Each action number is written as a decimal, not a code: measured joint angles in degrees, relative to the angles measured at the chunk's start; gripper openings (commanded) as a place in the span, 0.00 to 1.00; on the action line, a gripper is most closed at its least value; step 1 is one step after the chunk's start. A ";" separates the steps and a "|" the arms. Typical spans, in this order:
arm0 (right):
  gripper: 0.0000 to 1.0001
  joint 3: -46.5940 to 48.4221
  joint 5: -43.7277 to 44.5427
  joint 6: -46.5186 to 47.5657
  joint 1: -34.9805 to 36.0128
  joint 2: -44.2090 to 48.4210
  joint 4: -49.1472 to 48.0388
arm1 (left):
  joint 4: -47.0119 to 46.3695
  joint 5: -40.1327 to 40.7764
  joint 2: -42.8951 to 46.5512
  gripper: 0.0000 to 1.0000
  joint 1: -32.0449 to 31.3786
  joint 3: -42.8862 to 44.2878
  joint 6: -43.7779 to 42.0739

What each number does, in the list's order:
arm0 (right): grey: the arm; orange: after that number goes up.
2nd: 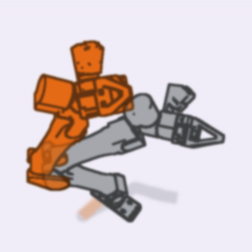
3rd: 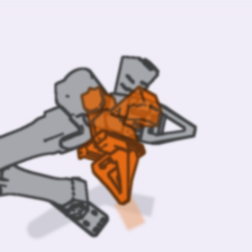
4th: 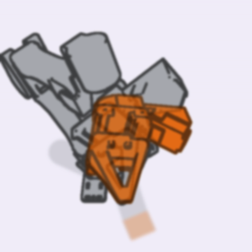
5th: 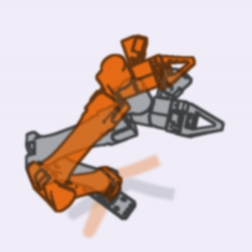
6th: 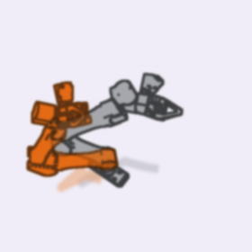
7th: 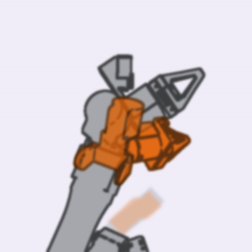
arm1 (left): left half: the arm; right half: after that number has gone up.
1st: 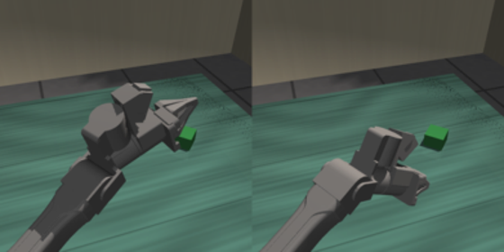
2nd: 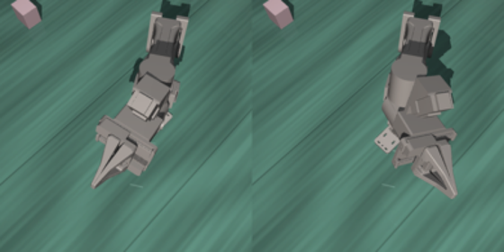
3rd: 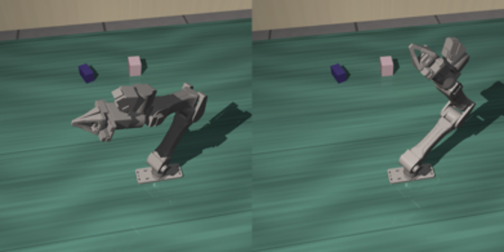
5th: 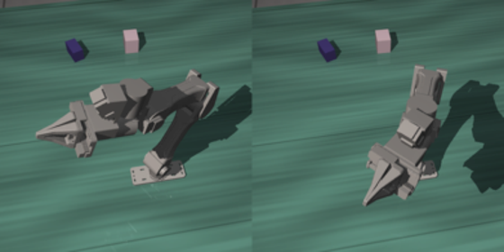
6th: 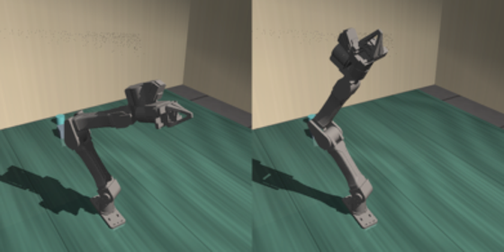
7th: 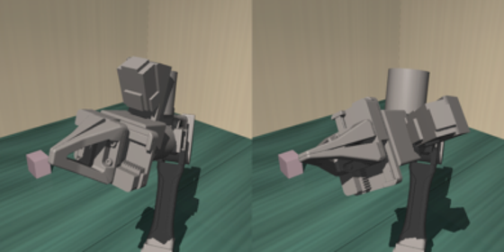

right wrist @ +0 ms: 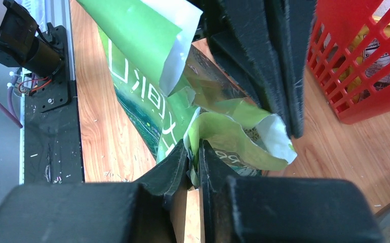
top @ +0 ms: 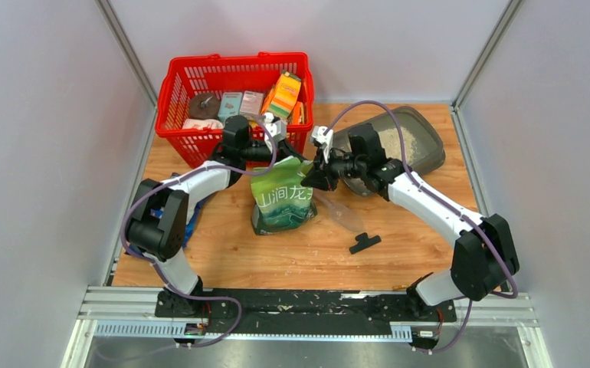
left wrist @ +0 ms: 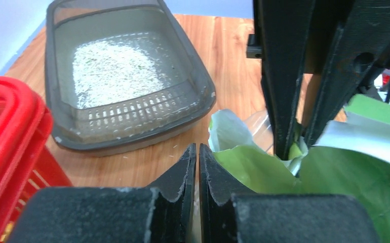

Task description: Fill the litter box with clean litter

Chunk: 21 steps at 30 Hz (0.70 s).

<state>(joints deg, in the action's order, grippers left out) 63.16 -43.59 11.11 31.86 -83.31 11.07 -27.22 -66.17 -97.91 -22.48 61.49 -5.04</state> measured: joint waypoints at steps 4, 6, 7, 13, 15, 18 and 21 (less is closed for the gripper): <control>0.14 0.70 0.28 0.59 -0.09 -0.57 1.03 | -0.09 -1.53 0.90 0.09 -0.63 -1.44 0.26; 0.14 1.29 0.48 0.76 -0.17 -1.03 1.66 | -0.09 -2.27 1.53 0.06 -0.94 -2.01 0.24; 0.14 1.51 0.52 0.79 -0.17 -1.20 1.99 | -0.09 -2.60 1.88 0.06 -1.09 -2.27 0.20; 0.23 2.58 0.59 1.09 -0.42 -1.75 4.33 | -0.79 -3.67 3.28 0.04 -1.42 -3.39 -0.46; 0.37 2.95 0.57 1.46 -0.55 -1.79 5.05 | -1.01 -3.30 3.30 0.04 -1.44 -3.39 -0.39; 0.56 4.61 0.68 2.58 -0.66 -1.79 7.69 | -1.70 -0.70 3.30 0.03 -1.38 -3.39 0.17; 0.69 6.54 1.81 4.59 -0.83 -0.90 11.52 | -2.43 1.42 3.15 0.03 -0.76 -3.26 0.92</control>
<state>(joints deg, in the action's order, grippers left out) 69.69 -41.78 15.70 31.03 -84.20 22.59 -29.65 -64.75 -94.76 -23.24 58.24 -4.12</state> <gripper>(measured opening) 0.581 0.039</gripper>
